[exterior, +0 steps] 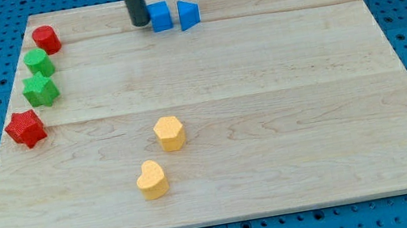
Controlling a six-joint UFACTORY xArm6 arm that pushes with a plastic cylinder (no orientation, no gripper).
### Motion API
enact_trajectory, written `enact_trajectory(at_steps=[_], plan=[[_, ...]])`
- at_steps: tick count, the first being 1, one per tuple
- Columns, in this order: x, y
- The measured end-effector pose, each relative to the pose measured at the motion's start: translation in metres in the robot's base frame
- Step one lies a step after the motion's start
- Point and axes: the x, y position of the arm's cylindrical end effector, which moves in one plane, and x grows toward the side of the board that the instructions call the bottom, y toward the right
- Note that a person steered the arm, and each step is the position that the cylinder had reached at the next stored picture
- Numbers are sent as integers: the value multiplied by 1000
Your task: Move the red circle to the left of blue cube
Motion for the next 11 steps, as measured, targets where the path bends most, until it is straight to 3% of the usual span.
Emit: enact_trajectory(at_steps=[1,2,4,5,6,7,9,11], plan=[[14,-18],[29,-76],[-43,-126],[-48,-204],[-45,-238],[-2,-222],[8,-161],[28,-138]])
